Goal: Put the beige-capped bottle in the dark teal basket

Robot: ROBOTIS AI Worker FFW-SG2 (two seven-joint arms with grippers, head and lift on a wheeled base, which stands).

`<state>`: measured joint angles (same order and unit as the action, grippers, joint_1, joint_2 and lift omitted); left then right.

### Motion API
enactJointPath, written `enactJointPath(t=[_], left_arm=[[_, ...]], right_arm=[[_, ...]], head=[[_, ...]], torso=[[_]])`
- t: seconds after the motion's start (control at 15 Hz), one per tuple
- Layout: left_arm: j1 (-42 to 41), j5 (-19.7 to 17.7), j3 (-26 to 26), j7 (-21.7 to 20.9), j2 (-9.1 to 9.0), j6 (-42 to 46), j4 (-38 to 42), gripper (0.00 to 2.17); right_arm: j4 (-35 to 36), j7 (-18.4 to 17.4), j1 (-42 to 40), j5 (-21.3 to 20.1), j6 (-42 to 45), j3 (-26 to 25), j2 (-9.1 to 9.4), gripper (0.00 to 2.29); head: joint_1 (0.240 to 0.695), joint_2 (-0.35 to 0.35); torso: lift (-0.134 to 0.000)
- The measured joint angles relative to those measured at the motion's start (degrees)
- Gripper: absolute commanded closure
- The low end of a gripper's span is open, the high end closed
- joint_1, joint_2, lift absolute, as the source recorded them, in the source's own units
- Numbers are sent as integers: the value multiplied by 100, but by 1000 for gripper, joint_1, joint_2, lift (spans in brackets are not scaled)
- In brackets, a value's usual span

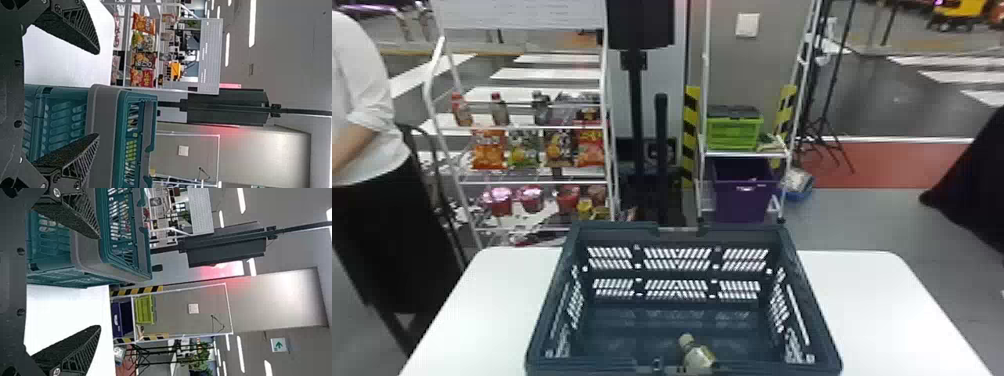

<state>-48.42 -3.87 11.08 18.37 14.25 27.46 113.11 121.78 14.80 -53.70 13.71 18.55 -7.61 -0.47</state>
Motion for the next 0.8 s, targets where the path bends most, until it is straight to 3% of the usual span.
enactJointPath(t=[0.8], left_arm=[[-10,9,8,0,0,-5,17,137]], right_arm=[[-119,120,-26,0,29,-38,47,80]], head=[[499,0]], torso=[[0]])
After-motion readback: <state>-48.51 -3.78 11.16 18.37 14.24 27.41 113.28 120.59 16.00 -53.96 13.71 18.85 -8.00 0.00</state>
